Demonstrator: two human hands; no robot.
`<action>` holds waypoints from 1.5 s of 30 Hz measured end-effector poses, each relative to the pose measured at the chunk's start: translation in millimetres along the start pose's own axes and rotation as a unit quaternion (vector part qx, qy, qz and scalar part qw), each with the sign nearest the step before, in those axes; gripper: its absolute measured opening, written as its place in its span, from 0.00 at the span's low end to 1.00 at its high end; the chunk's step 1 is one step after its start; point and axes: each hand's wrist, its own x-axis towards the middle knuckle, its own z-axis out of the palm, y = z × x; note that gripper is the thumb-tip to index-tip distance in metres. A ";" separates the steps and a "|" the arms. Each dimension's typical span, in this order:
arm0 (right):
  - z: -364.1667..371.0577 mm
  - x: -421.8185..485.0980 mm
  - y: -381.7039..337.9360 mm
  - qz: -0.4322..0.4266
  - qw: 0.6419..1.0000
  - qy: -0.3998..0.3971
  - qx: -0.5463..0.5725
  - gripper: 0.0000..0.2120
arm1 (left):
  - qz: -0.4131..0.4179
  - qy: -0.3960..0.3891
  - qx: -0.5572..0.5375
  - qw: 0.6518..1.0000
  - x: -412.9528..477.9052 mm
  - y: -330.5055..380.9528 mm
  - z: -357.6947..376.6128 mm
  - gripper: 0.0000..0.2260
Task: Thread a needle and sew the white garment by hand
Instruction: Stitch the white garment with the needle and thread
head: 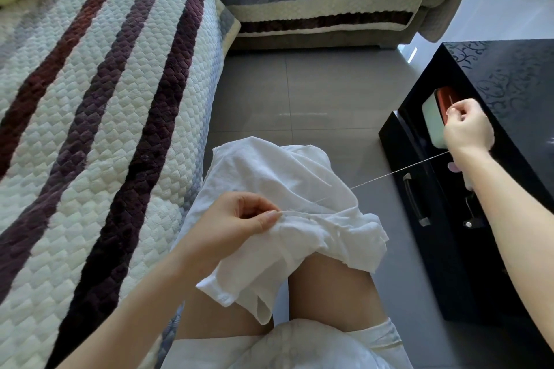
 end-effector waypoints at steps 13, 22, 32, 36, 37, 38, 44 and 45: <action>-6.3 -175.3 -75.7 -0.473 0.826 -0.304 0.024 0.14 | 0.000 0.012 0.012 1.000 3.7 4.3 3.4 0.05; -18.0 -157.3 -91.8 -0.383 0.853 -0.321 0.148 0.04 | 0.005 0.009 0.016 1.000 2.5 4.4 2.1 0.06; -12.1 -14.5 -81.2 -0.040 0.985 0.076 0.150 0.07 | 0.008 0.008 0.019 1.000 4.2 3.3 4.0 0.05; 21.4 -20.5 -51.1 -0.029 0.992 -0.063 -0.104 0.14 | 0.015 0.005 0.016 1.000 3.0 5.5 4.2 0.06; 22.5 -29.9 -52.4 -0.057 0.989 -0.081 -0.111 0.18 | 0.016 0.003 0.016 1.000 2.8 5.7 3.8 0.06; 20.9 -41.5 -57.1 -0.096 0.986 -0.102 -0.086 0.22 | 0.017 0.003 0.015 1.000 2.8 5.5 3.3 0.06; -17.8 -147.8 -95.7 -0.322 0.820 -0.450 0.144 0.12 | 0.018 0.003 0.016 1.000 3.4 6.5 4.2 0.08; -17.3 -158.0 -96.2 -0.359 0.799 -0.469 0.111 0.11 | 0.020 0.002 0.012 1.000 3.4 7.3 4.8 0.09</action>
